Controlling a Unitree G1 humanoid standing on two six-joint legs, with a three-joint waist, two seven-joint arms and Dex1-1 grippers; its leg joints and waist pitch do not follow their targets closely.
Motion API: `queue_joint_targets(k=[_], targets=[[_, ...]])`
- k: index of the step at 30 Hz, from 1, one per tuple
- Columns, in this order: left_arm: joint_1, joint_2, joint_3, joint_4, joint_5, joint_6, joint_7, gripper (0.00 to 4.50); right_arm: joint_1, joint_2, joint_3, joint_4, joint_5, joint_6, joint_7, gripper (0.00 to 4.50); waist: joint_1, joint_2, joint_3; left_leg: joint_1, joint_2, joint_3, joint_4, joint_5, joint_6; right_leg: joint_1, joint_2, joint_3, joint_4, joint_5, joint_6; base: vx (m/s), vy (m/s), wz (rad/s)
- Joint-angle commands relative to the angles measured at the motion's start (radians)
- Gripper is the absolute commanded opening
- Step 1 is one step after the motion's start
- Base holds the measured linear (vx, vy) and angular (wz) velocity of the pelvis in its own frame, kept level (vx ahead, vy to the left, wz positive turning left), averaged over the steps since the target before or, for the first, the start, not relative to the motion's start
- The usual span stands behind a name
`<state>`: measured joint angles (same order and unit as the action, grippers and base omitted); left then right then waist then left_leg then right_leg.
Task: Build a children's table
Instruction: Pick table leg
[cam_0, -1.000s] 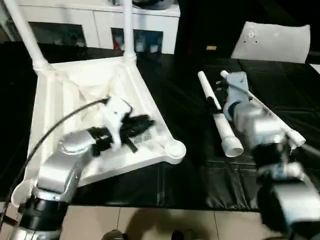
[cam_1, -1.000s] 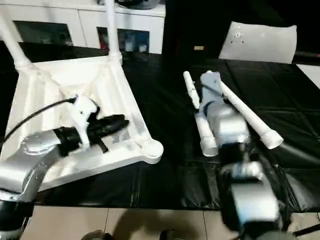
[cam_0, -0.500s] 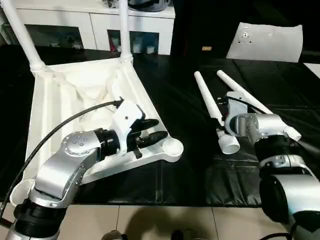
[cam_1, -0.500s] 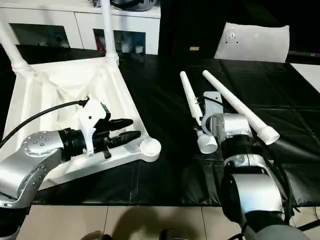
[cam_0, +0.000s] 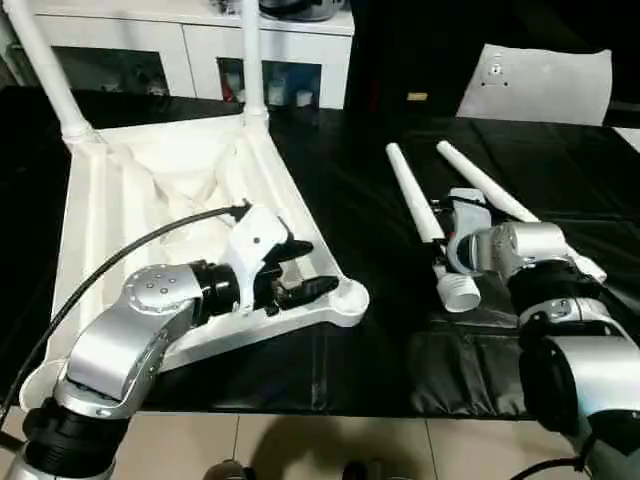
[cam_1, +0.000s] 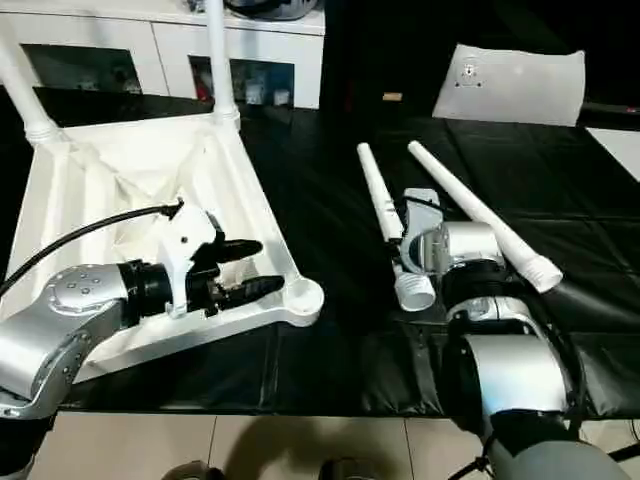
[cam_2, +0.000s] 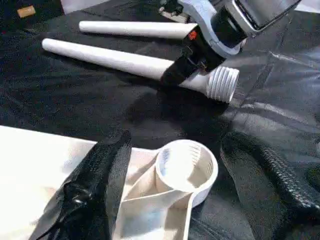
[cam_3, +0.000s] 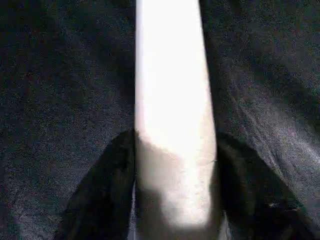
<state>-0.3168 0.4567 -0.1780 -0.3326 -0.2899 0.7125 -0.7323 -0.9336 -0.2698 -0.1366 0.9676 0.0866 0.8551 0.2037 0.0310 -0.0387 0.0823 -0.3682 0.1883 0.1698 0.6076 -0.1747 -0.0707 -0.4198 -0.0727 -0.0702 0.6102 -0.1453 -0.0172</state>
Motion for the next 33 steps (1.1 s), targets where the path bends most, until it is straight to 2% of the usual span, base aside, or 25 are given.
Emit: queue_joint_targets(k=[1,7,9,11,12,13,14,15,16,17,18,20,21,22,23,24,27,28,29,30,33], targets=[[0.001,0.006,-0.018,-0.022,0.001,0.008,0.007,3.61,-0.006,-0.011,-0.021,0.023,0.012,-0.002,-0.002,2.03,-0.001,0.014,-0.08,0.014,0.021,-0.009,-0.064,-0.341,-0.05,0.042,-0.05,0.032,-0.086,-0.464,-0.118,0.0,0.0,0.0],[-0.006,-0.017,-0.006,0.006,0.038,-0.015,0.067,4.0,-0.004,-0.03,-0.08,0.009,0.05,-0.041,-0.024,1.88,-0.002,0.017,-0.081,0.015,0.02,-0.01,-0.062,-0.348,-0.05,0.04,-0.048,0.029,-0.089,-0.478,-0.103,0.0,0.0,0.0],[-0.009,-0.027,-0.001,0.015,0.045,-0.017,0.084,4.13,0.001,-0.035,-0.083,-0.003,0.053,-0.05,-0.017,1.86,-0.001,0.016,-0.083,0.013,0.02,-0.01,-0.062,-0.345,-0.048,0.042,-0.047,0.028,-0.088,-0.47,-0.102,0.0,0.0,0.0],[-0.026,-0.055,0.009,0.038,0.054,-0.014,0.126,4.37,0.027,-0.041,-0.11,-0.054,0.076,-0.112,0.004,1.86,0.001,0.019,-0.083,0.013,0.018,-0.008,-0.061,-0.339,-0.043,0.042,-0.047,0.028,-0.091,-0.466,-0.101,0.0,0.0,0.0],[-0.026,-0.055,0.009,0.038,0.054,-0.014,0.126,4.37,0.027,-0.041,-0.11,-0.054,0.076,-0.112,0.004,1.86,0.002,0.018,-0.083,0.015,0.018,-0.006,-0.06,-0.338,-0.04,0.041,-0.046,0.029,-0.093,-0.466,-0.096,0.0,0.0,0.0],[-0.04,-0.073,0.015,0.056,0.046,-0.018,0.135,4.44,0.053,-0.03,-0.16,-0.106,0.12,-0.17,0.025,1.86,0.002,0.016,-0.085,0.01,0.018,-0.009,-0.061,-0.325,-0.036,0.046,-0.047,0.028,-0.088,-0.455,-0.097,0.0,0.0,0.0],[-0.062,-0.112,0.042,0.09,0.024,-0.022,0.158,4.49,0.091,-0.015,-0.207,-0.185,0.176,-0.244,0.079,1.86,0.006,0.016,-0.086,0.013,0.016,-0.001,-0.059,-0.316,-0.021,0.043,-0.046,0.03,-0.097,-0.446,-0.088,0.0,0.0,0.0],[-0.063,-0.113,0.043,0.091,0.024,-0.022,0.159,4.5,0.092,-0.014,-0.208,-0.187,0.178,-0.246,0.081,1.86,0.008,0.015,-0.089,0.012,0.017,-0.003,-0.058,-0.305,-0.02,0.044,-0.047,0.03,-0.092,-0.433,-0.093,0.0,0.0,0.0],[-0.081,-0.137,0.064,0.116,0.016,-0.026,0.182,4.5,0.112,-0.001,-0.237,-0.239,0.218,-0.275,0.118,1.86,0.007,0.013,-0.09,0.003,0.016,-0.004,-0.062,-0.279,-0.01,0.054,-0.046,0.029,-0.088,-0.406,-0.103,0.0,0.0,0.0],[-0.095,-0.154,0.08,0.131,0.009,-0.026,0.199,4.5,0.125,0.01,-0.255,-0.276,0.247,-0.288,0.143,1.86,0.009,0.013,-0.091,0.006,0.019,-0.006,-0.062,-0.278,-0.008,0.051,-0.047,0.029,-0.085,-0.396,-0.11,0.0,0.0,0.0],[-0.118,-0.18,0.105,0.15,-0.008,-0.023,0.217,4.5,0.146,0.027,-0.277,-0.336,0.295,-0.283,0.191,1.86,0.006,0.012,-0.09,0.003,0.019,-0.006,-0.063,-0.271,-0.004,0.055,-0.046,0.029,-0.083,-0.382,-0.121,0.0,0.0,0.0],[-0.159,-0.227,0.151,0.176,-0.045,-0.008,0.248,4.5,0.182,0.05,-0.292,-0.433,0.365,-0.253,0.268,1.86,0.009,0.011,-0.09,0.006,0.017,-0.002,-0.061,-0.264,0.013,0.055,-0.043,0.031,-0.088,-0.373,-0.121,0.0,0.0,0.0],[-0.186,-0.256,0.181,0.191,-0.074,0.003,0.264,4.5,0.21,0.066,-0.29,-0.496,0.405,-0.232,0.318,1.86,0.01,0.011,-0.09,0.001,0.019,-0.005,-0.064,-0.247,0.017,0.059,-0.046,0.03,-0.085,-0.366,-0.129,0.0,0.0,0.0],[-0.186,-0.256,0.181,0.191,-0.074,0.003,0.264,4.5,0.21,0.066,-0.29,-0.496,0.405,-0.232,0.318,1.86,0.012,0.011,-0.091,0.004,0.019,-0.004,-0.063,-0.245,0.02,0.058,-0.046,0.03,-0.087,-0.368,-0.13,0.0,0.0,0.0],[-0.22,-0.293,0.214,0.211,-0.11,0.008,0.284,4.5,0.245,0.085,-0.281,-0.57,0.46,-0.2,0.379,1.86,0.012,0.009,-0.09,0.002,0.019,-0.004,-0.063,-0.238,0.023,0.06,-0.047,0.029,-0.087,-0.371,-0.137,0.0,0.0,0.0],[-0.233,-0.307,0.227,0.22,-0.121,0.01,0.29,4.5,0.262,0.093,-0.275,-0.601,0.484,-0.192,0.396,1.86,0.014,0.009,-0.088,0.005,0.019,-0.001,-0.062,-0.242,0.028,0.057,-0.047,0.03,-0.092,-0.386,-0.138,0.0,0.0,0.0],[-0.301,-0.369,0.276,0.267,-0.185,0.012,0.309,4.5,0.338,0.12,-0.208,-0.723,0.55,-0.163,0.486,1.86,0.022,0.009,-0.088,0.005,0.017,-0.001,-0.063,-0.242,0.034,0.057,-0.047,0.026,-0.103,-0.434,-0.116,0.0,0.0,0.0],[-0.316,-0.384,0.288,0.277,-0.201,0.015,0.317,4.5,0.353,0.126,-0.195,-0.747,0.563,-0.155,0.501,1.86,0.026,0.012,-0.091,0.009,0.022,-0.006,-0.064,-0.244,0.03,0.055,-0.052,0.026,-0.099,-0.433,-0.116,0.0,0.0,0.0],[-0.332,-0.403,0.306,0.286,-0.227,0.029,0.324,4.5,0.372,0.134,-0.179,-0.781,0.579,-0.142,0.516,1.86,0.023,0.009,-0.088,0.004,0.022,-0.008,-0.067,-0.246,0.029,0.058,-0.051,0.024,-0.101,-0.443,-0.115,0.0,0.0,0.0],[-0.345,-0.418,0.321,0.294,-0.25,0.044,0.329,4.5,0.386,0.141,-0.163,-0.807,0.591,-0.132,0.53,1.86,0.027,0.008,-0.088,0.007,0.022,-0.006,-0.065,-0.248,0.026,0.055,-0.053,0.025,-0.104,-0.458,-0.111,0.0,0.0,0.0],[-0.367,-0.445,0.345,0.308,-0.295,0.072,0.334,4.5,0.418,0.159,-0.127,-0.872,0.617,-0.105,0.564,1.86,0.034,0.007,-0.086,0.006,0.02,-0.007,-0.066,-0.249,0.025,0.054,-0.053,0.024,-0.109,-0.492,-0.091,0.0,0.0,0.0]])
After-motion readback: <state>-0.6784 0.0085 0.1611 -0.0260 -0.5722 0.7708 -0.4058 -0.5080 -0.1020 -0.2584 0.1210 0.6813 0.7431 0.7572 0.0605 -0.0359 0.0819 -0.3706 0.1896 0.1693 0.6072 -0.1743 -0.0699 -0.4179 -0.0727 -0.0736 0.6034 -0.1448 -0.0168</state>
